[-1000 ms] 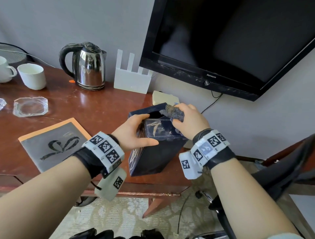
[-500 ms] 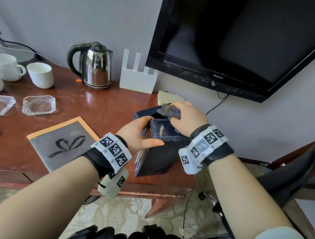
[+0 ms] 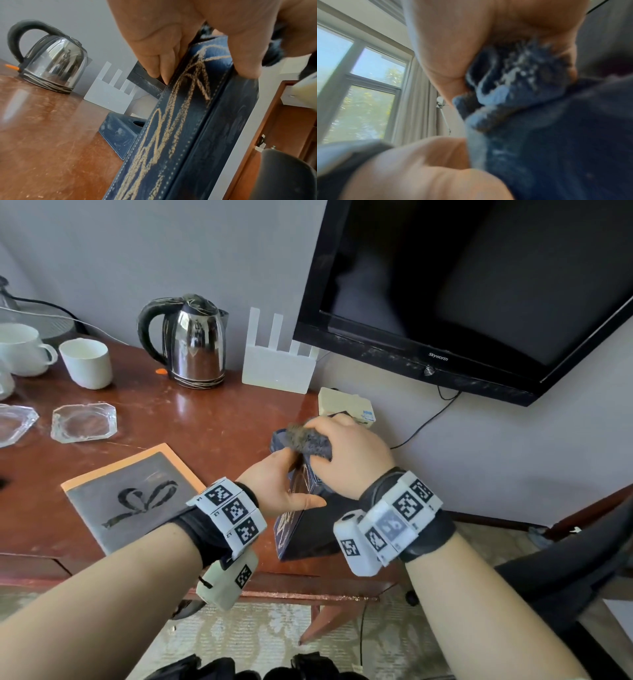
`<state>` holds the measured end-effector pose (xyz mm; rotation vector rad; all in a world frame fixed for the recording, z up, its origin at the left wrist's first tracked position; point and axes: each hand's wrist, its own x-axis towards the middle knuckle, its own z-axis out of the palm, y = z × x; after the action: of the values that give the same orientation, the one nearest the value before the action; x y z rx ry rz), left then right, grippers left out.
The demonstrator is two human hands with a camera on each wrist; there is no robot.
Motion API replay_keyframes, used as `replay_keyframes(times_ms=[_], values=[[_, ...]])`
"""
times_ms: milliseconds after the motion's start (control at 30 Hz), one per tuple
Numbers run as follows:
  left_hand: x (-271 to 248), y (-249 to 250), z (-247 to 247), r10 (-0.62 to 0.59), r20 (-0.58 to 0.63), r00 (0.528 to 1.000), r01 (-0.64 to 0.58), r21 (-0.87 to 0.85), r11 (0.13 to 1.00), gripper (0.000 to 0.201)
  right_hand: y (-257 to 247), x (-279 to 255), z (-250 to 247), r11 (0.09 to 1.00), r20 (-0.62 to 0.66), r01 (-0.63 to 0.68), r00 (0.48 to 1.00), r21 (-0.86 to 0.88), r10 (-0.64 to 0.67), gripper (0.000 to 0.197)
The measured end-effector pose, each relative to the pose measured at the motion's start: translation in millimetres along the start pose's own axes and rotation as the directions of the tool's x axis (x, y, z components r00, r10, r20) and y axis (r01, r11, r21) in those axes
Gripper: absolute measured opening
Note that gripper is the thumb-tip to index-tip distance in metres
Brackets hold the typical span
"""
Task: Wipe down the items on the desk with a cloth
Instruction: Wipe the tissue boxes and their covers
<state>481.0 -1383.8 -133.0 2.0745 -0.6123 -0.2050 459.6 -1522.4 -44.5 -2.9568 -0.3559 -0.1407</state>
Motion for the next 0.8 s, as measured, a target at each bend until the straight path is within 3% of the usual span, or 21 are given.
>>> replay_keyframes(times_ms=[67, 133, 267, 333, 400, 500, 600, 700, 800], values=[[-1.7, -0.6, 3.3, 0.026, -0.031, 0.999, -0.026, 0.000, 1.000, 0.093, -3.5, -8.6, -3.1, 0.998, 0.041, 0.061, 0.997, 0.034, -0.062, 0.038], [0.5, 0.7, 4.9, 0.044, -0.032, 0.999, -0.044, 0.018, 0.999, 0.084, 5.1, -13.3, -7.6, 0.998, 0.083, 0.040, 0.996, 0.050, -0.044, 0.037], [5.8, -4.7, 4.4, -0.021, -0.010, 1.000, 0.021, 0.000, 1.000, 0.091, 41.5, -17.7, -18.7, 0.970, 0.030, -0.238, 0.971, -0.045, 0.239, 0.035], [6.3, -6.6, 5.7, -0.030, -0.002, 1.000, 0.030, -0.013, 0.999, 0.098, 39.5, -19.1, -16.4, 0.945, -0.023, -0.312, 0.950, -0.100, 0.311, 0.037], [5.3, -7.0, 7.4, -0.031, -0.013, 0.999, 0.030, -0.034, 0.999, 0.100, 17.7, -22.2, -6.9, 0.970, -0.069, -0.237, 0.970, -0.049, 0.233, 0.038], [3.6, -8.9, 8.1, 0.011, -0.055, 0.998, -0.011, -0.001, 1.000, 0.095, -14.5, -32.3, 9.0, 0.998, -0.103, -0.026, 0.994, 0.064, 0.032, 0.041], [4.9, -9.8, 7.8, 0.041, -0.039, 0.998, -0.043, -0.047, 0.998, 0.093, 0.6, -39.4, 10.3, 0.991, -0.167, -0.059, 0.983, 0.121, 0.079, 0.042], [5.7, -8.9, 7.1, 0.021, -0.029, 0.999, -0.023, -0.046, 0.999, 0.099, 43.9, -52.4, 13.8, 0.960, -0.291, -0.231, 0.918, 0.161, 0.269, 0.044], [5.2, -10.4, 8.1, 0.000, -0.033, 0.999, -0.002, -0.043, 0.999, 0.096, 67.3, -61.8, 22.7, 0.906, -0.404, -0.248, 0.832, 0.342, 0.380, 0.045]])
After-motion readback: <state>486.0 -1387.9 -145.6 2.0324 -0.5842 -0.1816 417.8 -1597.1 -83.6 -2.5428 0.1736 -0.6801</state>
